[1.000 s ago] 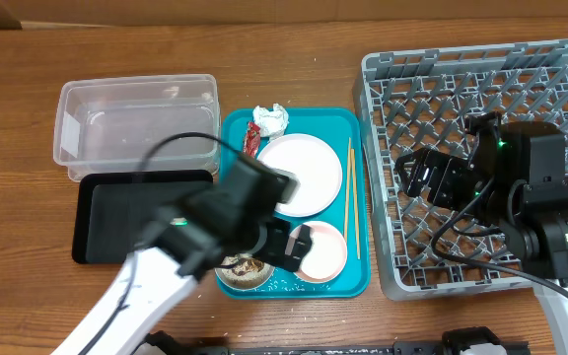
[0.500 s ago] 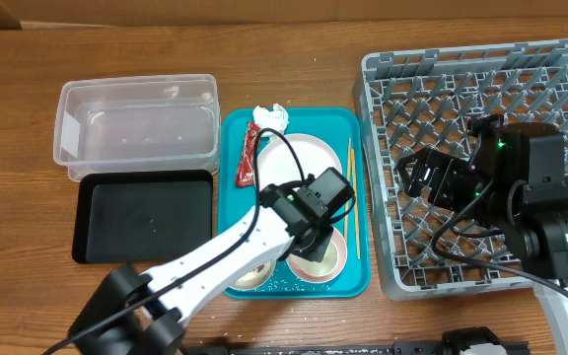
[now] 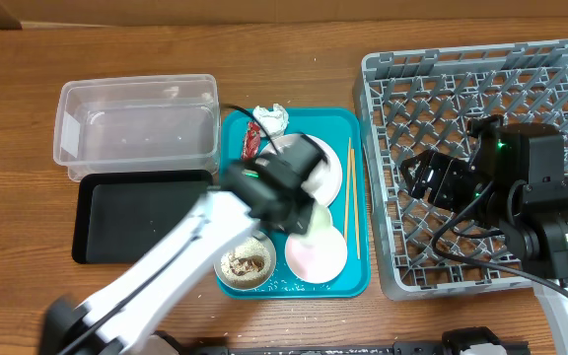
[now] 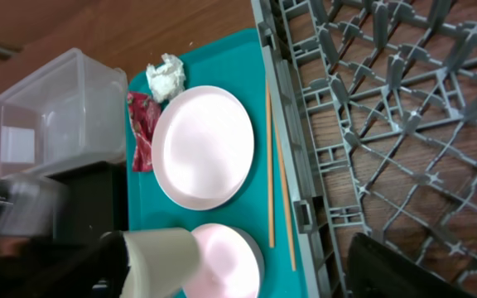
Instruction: Sort waste into correct bins and load items into the dishwasher
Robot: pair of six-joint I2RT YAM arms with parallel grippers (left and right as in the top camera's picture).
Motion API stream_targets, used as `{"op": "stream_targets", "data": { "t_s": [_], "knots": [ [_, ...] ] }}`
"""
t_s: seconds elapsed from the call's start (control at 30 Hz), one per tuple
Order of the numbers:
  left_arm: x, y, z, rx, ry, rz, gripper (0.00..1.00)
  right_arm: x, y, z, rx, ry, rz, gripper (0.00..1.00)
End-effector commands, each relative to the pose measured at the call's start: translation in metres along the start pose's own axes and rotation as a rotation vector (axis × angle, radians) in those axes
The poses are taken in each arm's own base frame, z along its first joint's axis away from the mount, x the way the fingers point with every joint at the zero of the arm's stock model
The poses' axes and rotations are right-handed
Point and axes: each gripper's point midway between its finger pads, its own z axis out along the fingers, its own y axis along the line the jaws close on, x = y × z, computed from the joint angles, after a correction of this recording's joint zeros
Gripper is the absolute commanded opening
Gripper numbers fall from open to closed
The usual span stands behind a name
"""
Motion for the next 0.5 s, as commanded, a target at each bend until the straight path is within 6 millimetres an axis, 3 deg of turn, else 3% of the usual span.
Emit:
{"op": "stream_targets", "data": {
  "t_s": [0.0, 0.13, 0.3, 0.37, 0.47],
  "knots": [
    [-0.024, -0.008, -0.052, 0.257, -0.108, -0.012, 0.04, -0.003, 0.018, -0.011, -0.085, -0.009, -0.035, 0.85],
    [-0.043, -0.017, -0.098, 0.639, -0.175, 0.024, 0.04, 0.012, 0.070, -0.024, -0.395, 0.051, -0.267, 0.86],
    [-0.041, -0.026, -0.164, 1.107, -0.231, 0.124, 0.04, 0.021, 0.122, -0.058, -0.754, 0.054, -0.423, 0.86],
    [-0.039, -0.028, -0.181, 1.213, -0.253, 0.158, 0.04, 0.021, 0.134, -0.068, -0.836, 0.042, -0.461, 0.86],
    [-0.037, -0.031, -0.187, 1.255, -0.257, 0.179, 0.04, 0.019, 0.146, -0.075, -0.890, 0.018, -0.501, 0.86]
  ]
}}
